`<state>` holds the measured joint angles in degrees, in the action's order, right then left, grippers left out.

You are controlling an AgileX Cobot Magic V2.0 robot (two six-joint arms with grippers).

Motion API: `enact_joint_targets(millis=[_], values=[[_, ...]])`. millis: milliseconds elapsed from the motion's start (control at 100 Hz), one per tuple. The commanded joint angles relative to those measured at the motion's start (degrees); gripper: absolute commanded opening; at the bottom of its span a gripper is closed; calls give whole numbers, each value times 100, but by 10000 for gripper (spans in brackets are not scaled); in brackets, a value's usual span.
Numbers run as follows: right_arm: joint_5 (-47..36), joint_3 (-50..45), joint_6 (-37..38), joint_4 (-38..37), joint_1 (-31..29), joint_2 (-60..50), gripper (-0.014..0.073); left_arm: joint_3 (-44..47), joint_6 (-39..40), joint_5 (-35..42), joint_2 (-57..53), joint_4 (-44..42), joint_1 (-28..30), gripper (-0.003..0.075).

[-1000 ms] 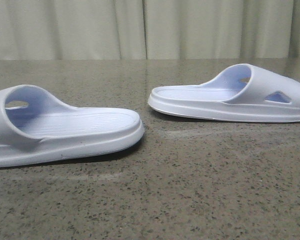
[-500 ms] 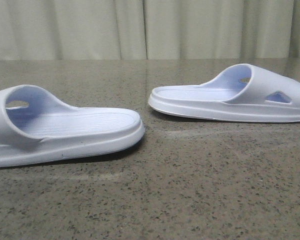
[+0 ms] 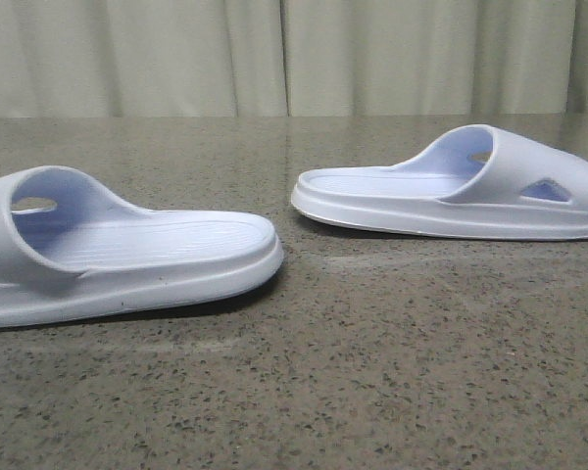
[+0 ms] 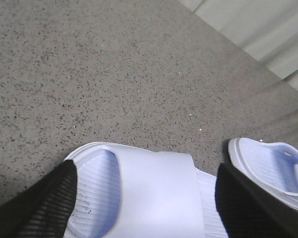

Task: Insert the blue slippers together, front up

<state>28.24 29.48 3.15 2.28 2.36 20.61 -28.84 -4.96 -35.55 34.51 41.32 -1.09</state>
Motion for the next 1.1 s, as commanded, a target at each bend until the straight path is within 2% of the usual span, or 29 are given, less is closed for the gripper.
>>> enact_joint_targets(millis=[0, 370, 1090], values=[[-472, 210, 0, 1, 29, 86, 309, -130, 73, 368, 221, 148, 6, 510], [-472, 210, 0, 1, 29, 86, 309, -130, 88, 513, 1112, 242, 6, 510], [-472, 210, 0, 1, 29, 86, 309, -130, 88, 612, 2006, 200, 6, 510]])
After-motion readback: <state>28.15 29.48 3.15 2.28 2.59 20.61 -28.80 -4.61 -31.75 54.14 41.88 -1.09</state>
